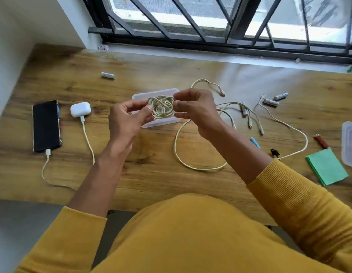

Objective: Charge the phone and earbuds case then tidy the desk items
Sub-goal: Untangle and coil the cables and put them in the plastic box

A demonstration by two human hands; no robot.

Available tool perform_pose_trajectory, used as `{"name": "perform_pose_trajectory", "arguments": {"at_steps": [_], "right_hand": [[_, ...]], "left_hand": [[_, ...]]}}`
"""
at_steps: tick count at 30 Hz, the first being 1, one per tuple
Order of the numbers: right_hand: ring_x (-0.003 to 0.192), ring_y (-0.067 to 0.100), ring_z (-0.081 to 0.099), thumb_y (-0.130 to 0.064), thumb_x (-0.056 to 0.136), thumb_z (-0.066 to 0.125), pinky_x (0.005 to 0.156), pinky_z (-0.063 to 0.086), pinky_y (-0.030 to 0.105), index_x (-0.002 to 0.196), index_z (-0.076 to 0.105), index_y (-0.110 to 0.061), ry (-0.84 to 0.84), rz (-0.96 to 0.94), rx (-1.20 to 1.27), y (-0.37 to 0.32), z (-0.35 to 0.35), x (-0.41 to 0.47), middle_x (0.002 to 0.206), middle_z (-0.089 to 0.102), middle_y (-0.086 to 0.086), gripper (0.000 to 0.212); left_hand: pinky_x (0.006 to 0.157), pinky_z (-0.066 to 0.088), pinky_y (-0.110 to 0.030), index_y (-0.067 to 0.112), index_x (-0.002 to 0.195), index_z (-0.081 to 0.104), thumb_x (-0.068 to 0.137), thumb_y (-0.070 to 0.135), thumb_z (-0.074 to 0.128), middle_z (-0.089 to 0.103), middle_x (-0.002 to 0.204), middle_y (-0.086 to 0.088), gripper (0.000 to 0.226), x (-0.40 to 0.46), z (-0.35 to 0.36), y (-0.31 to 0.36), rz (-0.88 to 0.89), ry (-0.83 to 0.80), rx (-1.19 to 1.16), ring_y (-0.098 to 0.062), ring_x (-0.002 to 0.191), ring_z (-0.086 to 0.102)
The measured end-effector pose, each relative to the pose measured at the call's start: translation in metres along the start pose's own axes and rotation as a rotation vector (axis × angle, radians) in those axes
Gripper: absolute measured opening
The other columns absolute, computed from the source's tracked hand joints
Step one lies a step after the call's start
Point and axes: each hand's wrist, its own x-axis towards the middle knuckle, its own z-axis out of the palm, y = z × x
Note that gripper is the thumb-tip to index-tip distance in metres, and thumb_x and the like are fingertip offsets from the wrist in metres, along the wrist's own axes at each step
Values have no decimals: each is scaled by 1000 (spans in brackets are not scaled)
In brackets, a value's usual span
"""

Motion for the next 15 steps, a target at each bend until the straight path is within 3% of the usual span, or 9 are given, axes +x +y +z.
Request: {"name": "perform_pose_trajectory", "arguments": {"at_steps": [3,7,15], "right_hand": [[76,31,76,9,85,77,71,63,36,101,75,4,40,-36,-73,-1,15,15,92,75,24,16],[77,33,78,3,86,78,74,67,43,99,78,-2,60,-73,-228,0,28,28,88,77,20,14],[68,28,78,-2,83,78,71,66,52,86,78,-8,31,-80,-379,12,43,40,74,77,13,7]], "left_hand": [[77,66,-38,12,110,80,89,13,85,81,94,-6,22,22,-7,-1,52,25,151,-22,76,80],[70,66,-34,19,116,79,89,26,84,79,88,2,28,37,-16,-5,153,50,418,-13,73,79],[73,61,-32,21,94,83,91,32,79,76,80,8,12,46,-25,-6,345,52,740,-9,71,70]]}}
